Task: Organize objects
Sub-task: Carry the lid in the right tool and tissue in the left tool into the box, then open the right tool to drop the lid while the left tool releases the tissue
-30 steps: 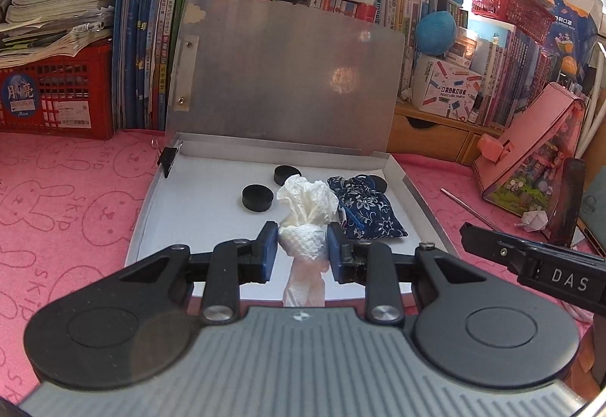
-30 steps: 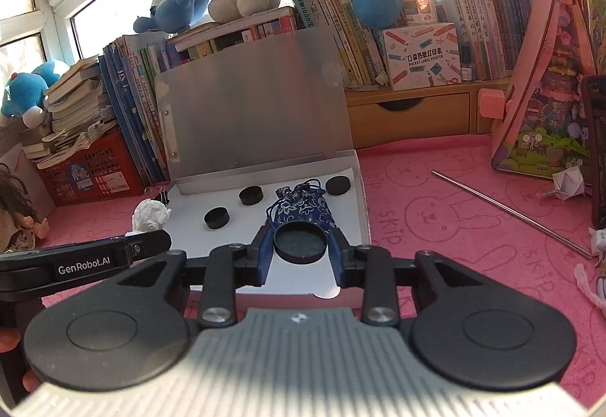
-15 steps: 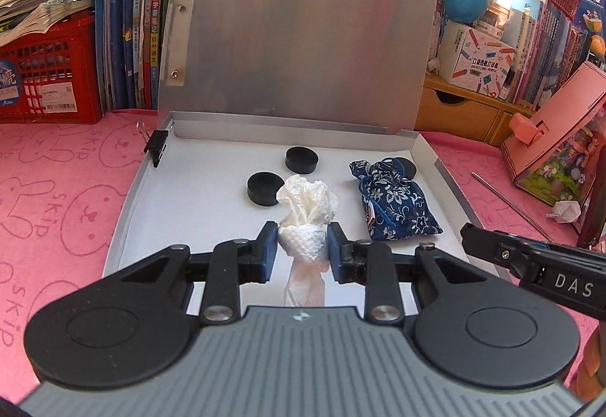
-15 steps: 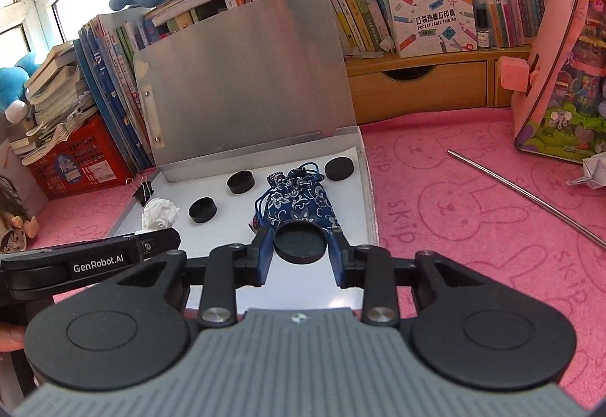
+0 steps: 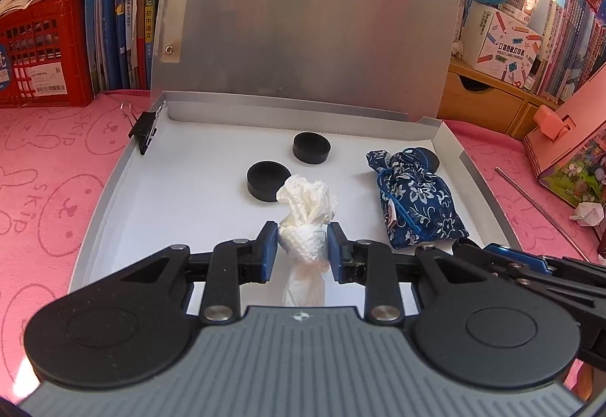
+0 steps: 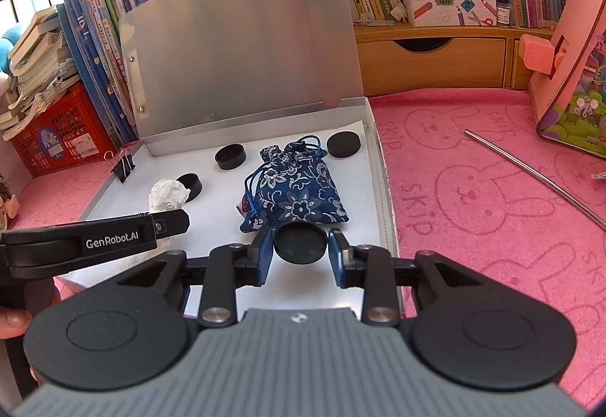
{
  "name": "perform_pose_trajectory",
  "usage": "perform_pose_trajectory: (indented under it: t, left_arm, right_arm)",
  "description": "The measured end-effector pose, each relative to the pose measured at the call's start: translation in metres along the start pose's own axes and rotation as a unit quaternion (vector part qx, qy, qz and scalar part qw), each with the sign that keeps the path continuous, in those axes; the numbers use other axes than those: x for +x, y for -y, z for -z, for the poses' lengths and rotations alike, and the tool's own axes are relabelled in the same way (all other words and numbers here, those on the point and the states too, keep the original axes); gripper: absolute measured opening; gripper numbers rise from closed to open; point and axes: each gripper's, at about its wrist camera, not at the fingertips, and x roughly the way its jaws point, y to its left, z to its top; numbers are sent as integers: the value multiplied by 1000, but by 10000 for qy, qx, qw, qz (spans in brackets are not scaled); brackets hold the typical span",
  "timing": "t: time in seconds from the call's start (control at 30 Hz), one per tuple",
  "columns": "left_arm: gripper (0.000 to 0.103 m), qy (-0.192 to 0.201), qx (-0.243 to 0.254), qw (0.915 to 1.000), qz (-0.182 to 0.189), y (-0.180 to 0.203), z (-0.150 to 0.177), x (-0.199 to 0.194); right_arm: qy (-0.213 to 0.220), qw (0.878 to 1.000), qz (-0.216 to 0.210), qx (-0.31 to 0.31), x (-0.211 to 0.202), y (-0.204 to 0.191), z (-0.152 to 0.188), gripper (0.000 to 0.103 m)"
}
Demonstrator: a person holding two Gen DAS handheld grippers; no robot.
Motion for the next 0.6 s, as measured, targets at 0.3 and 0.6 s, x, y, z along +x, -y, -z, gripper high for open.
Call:
perform_pose_trajectory:
  t: [0.3, 0.6]
  left_arm:
    - [33, -21, 4, 10000, -54, 2, 1, 9]
    - [54, 70, 94, 9999, 27, 6, 1, -1]
  right_arm:
    - [-264, 9996, 70, 102, 11, 7, 0, 38]
    - [-138, 9998, 93, 129, 4, 7, 0, 66]
